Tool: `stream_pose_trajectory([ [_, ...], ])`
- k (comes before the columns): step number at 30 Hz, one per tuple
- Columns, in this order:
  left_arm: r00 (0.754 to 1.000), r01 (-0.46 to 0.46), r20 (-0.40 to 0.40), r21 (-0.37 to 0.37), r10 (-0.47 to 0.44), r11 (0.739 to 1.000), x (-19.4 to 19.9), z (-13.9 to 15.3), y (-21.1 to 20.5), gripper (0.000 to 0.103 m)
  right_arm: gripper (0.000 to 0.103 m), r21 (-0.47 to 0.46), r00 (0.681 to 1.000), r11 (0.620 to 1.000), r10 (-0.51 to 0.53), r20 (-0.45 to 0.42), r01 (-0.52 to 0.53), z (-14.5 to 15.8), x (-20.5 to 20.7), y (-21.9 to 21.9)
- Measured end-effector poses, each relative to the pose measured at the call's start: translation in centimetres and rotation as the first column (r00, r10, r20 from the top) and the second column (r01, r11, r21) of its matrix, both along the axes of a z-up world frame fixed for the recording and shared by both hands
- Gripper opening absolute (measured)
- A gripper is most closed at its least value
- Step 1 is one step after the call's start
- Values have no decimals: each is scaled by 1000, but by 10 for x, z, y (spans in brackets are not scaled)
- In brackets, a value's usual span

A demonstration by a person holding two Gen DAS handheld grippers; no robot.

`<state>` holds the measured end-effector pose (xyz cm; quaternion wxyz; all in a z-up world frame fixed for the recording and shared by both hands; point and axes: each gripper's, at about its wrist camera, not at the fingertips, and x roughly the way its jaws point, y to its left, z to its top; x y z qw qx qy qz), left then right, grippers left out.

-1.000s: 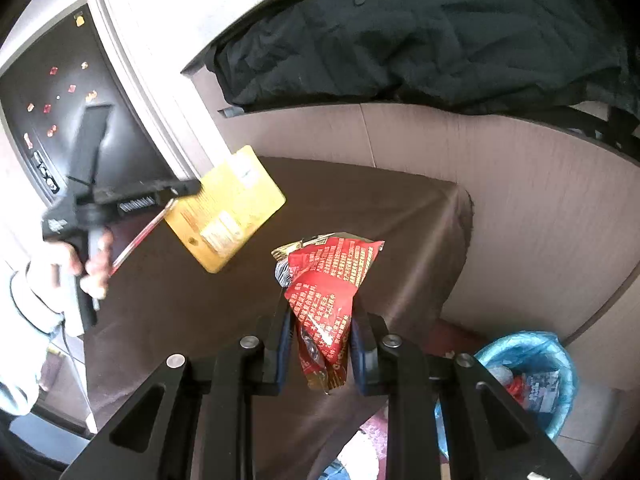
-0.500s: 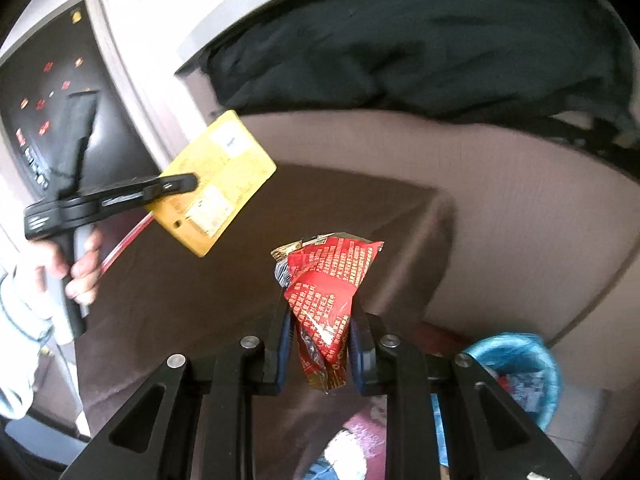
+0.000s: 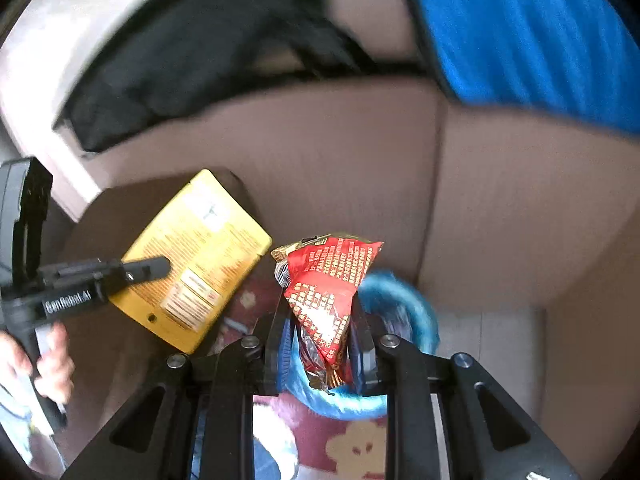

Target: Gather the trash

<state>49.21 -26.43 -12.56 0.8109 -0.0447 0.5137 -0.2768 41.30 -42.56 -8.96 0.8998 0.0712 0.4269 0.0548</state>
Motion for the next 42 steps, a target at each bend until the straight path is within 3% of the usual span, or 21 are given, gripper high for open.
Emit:
stream_pose_trajectory([
  [4, 991, 29, -130, 43, -23, 999, 12, -61, -30, 0, 22, 43, 991, 998, -42, -130, 48, -63, 21, -23],
  [9, 980, 48, -195, 81, -31, 996, 29, -103, -50, 4, 25, 74, 961, 993, -70, -269, 93, -137, 51, -35],
  [11, 976, 72, -210, 98, -50, 993, 35, -114, -57, 7, 46, 75, 947, 990, -89, -307, 117, -158, 59, -37],
  [13, 977, 74, -206, 112, -49, 991, 37, -117, -55, 32, 49, 104, 937, 985, -97, -335, 139, -173, 65, -42],
  [17, 983, 36, -183, 112, -15, 993, 42, -113, -49, 43, 49, 112, 928, 981, -110, -355, 159, -183, 74, -43],
  [25, 999, 3, -36, 174, 4, 985, 13, -76, -30, 44, 49, 83, 938, 983, -131, -320, 165, -167, 57, -37],
  [31, 993, -71, 103, 135, 57, 988, -46, -29, 2, 44, 49, 86, 959, 981, -149, -243, 174, -131, 9, -23],
  [35, 954, -144, 277, 99, 111, 985, -113, 19, 39, 44, 49, 79, 980, 982, -160, -118, 170, -81, -49, -2],
  [42, 844, -287, 485, 44, 230, 957, -242, 74, 128, 44, 53, 43, 989, 993, -118, 84, 114, -5, -162, 59],
])
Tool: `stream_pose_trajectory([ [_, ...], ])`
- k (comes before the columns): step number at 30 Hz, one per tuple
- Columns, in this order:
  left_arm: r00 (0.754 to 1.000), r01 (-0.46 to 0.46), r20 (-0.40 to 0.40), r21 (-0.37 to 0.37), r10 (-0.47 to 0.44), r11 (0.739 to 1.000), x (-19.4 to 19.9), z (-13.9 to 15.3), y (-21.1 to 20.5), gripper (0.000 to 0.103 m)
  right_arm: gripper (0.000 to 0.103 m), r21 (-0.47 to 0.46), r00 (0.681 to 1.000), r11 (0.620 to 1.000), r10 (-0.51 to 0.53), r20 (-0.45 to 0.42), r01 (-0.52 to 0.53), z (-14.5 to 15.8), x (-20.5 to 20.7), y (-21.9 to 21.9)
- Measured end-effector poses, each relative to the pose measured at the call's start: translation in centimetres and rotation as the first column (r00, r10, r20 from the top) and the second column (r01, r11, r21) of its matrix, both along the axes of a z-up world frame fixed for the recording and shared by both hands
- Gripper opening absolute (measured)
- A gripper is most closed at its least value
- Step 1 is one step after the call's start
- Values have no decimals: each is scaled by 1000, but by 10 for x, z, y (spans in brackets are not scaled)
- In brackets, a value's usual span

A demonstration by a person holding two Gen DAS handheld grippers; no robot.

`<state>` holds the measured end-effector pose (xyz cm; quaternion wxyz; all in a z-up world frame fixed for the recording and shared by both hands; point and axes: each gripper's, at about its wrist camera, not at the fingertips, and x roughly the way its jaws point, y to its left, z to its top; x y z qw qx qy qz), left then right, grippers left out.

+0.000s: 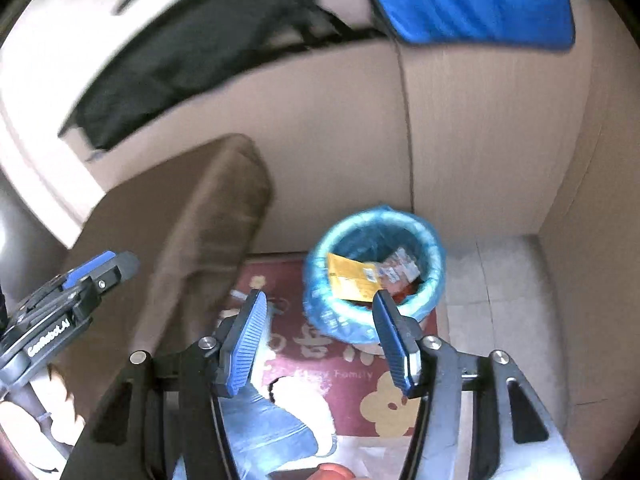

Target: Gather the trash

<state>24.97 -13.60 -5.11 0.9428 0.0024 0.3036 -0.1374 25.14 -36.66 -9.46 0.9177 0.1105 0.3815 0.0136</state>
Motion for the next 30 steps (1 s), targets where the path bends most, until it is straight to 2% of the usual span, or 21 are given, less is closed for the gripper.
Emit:
stream_pose_trajectory([
  [6, 989, -48, 142, 38, 42, 998, -101, 20, 47, 44, 53, -17, 996, 999, 36, 87, -35, 35, -100, 55],
  [10, 971, -77, 228, 40, 66, 996, -164, 20, 69, 46, 60, -131, 984, 991, 17, 179, 6, 47, -171, 92],
  [13, 970, -72, 237, 41, 61, 997, -191, 10, 75, 46, 62, -182, 973, 983, 24, 228, 18, 48, -207, 108],
  [15, 972, -81, 228, 65, 64, 995, -208, 6, 77, 46, 62, -173, 967, 985, 36, 254, 8, 47, -230, 114],
  [22, 961, -106, 266, 94, 77, 990, -251, 2, 77, 46, 62, -186, 949, 982, 47, 312, 13, 45, -271, 120],
  [30, 958, -161, 254, 79, 136, 984, -262, 0, 81, 46, 62, -197, 932, 980, 41, 359, 33, 45, -291, 124],
])
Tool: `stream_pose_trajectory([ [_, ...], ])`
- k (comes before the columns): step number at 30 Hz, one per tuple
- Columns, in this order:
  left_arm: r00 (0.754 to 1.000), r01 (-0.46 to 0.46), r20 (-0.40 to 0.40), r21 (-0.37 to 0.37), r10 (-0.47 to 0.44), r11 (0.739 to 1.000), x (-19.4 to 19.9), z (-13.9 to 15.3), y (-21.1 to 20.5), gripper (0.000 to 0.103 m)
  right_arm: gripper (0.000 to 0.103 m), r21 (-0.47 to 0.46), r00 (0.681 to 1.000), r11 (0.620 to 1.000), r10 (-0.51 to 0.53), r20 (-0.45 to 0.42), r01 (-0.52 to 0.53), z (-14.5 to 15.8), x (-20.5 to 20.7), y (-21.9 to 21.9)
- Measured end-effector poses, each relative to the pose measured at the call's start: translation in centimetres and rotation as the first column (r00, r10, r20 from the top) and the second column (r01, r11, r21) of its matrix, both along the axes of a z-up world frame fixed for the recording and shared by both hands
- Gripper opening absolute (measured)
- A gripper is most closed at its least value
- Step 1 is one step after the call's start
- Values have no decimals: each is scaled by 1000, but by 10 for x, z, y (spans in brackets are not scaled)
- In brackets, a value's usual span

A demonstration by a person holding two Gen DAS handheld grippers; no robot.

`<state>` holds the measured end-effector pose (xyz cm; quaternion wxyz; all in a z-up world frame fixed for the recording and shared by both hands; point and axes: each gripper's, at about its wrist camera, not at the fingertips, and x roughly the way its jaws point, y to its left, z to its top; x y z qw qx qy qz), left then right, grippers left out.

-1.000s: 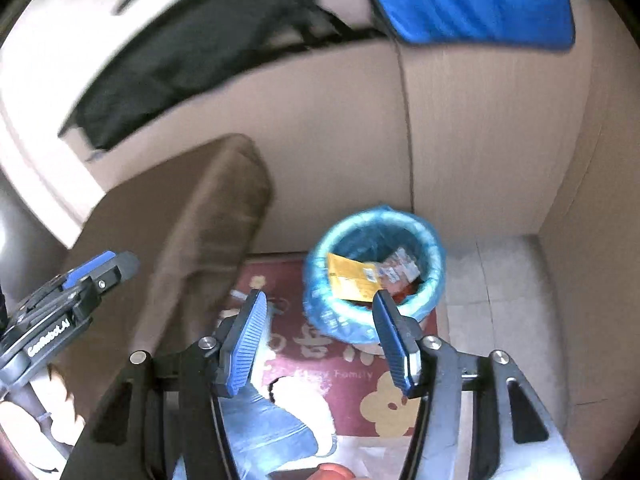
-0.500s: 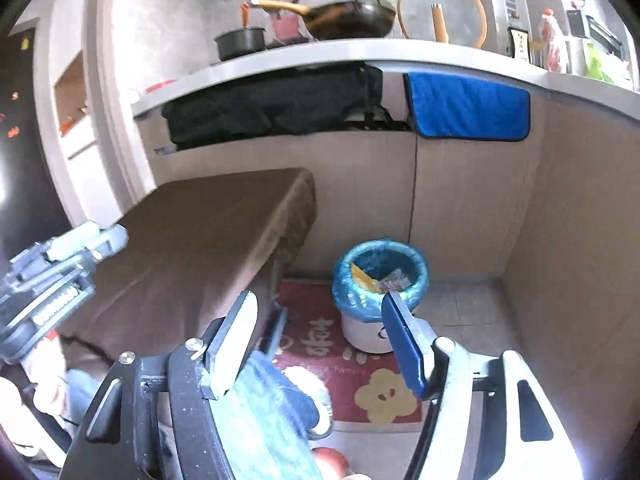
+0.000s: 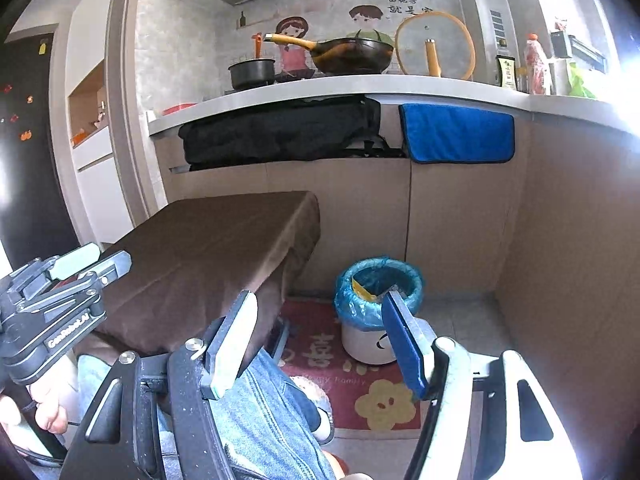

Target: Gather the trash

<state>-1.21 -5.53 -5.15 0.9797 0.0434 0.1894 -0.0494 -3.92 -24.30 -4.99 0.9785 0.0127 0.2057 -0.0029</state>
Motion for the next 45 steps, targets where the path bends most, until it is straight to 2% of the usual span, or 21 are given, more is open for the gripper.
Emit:
stream_pose_trajectory([
  [5, 1000, -20, -3, -6, 20, 1000, -7, -1, 6, 46, 63, -22, 1000, 1000, -2, 27, 2, 1, -6, 6],
  [11, 998, -44, 40, -15, 44, 999, -16, 2, 9, 46, 63, -26, 999, 999, 20, 26, -20, -1, -7, 13],
  [25, 993, -117, 21, -21, 118, 993, -20, -4, 16, 46, 63, -35, 997, 997, 68, 21, -68, -4, -6, 20],
  [45, 994, -106, 7, -9, 106, 994, -18, -4, 13, 46, 64, -36, 998, 998, 54, 35, -53, -4, -9, 28],
])
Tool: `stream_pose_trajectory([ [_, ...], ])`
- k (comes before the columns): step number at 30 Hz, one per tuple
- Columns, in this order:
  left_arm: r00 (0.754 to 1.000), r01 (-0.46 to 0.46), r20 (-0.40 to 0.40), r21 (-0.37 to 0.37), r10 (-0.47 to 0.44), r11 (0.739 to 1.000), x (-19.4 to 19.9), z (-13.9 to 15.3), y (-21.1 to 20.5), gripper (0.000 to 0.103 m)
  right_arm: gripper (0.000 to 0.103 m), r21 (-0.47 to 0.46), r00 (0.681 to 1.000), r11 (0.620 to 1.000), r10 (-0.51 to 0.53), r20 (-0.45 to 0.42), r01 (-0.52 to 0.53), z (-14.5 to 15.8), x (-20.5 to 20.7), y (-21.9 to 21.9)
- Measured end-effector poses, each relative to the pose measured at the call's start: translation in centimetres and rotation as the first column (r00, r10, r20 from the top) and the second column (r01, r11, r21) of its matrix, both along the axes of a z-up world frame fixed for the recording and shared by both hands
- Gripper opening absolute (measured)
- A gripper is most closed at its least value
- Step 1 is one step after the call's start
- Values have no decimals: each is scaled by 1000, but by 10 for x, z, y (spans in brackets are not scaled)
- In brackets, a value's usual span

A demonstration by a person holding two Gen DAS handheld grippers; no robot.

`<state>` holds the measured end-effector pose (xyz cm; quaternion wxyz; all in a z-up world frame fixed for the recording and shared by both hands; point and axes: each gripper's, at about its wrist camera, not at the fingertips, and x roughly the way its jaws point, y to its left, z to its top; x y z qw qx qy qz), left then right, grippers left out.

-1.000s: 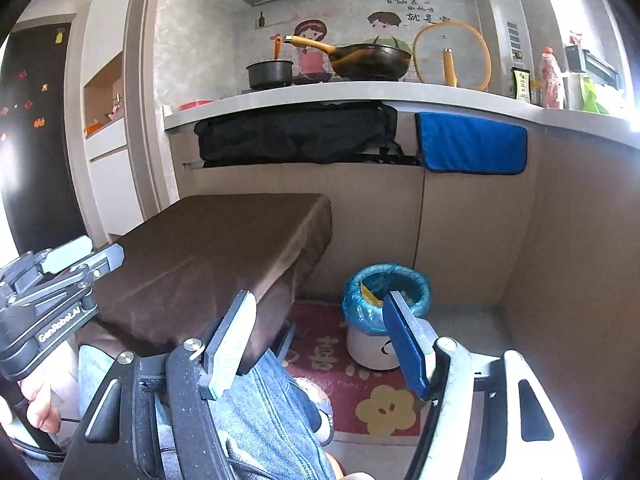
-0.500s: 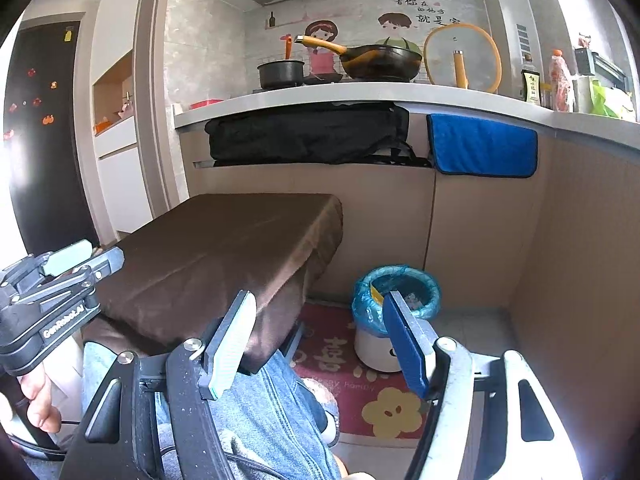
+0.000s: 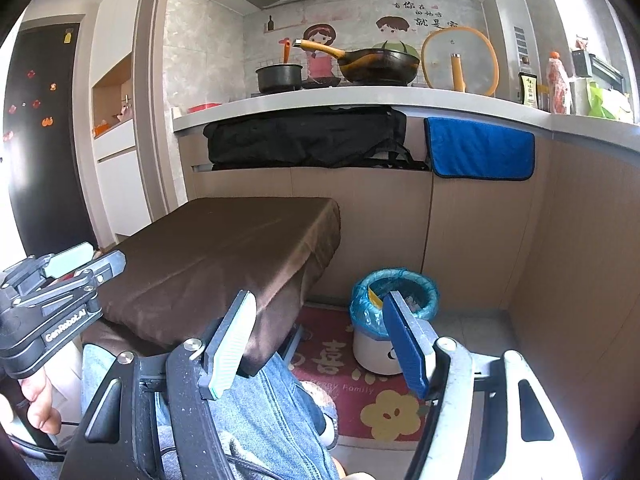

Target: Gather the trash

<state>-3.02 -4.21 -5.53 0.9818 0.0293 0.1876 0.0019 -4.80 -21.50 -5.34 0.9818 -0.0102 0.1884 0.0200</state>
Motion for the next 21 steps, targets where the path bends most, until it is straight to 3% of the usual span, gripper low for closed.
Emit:
stream_pose_trajectory([
  [21, 1000, 1, 2, -1, -1, 1000, 0, 3, -3, 46, 64, -2, 1000, 1000, -2, 8, 2, 1, -2, -1],
])
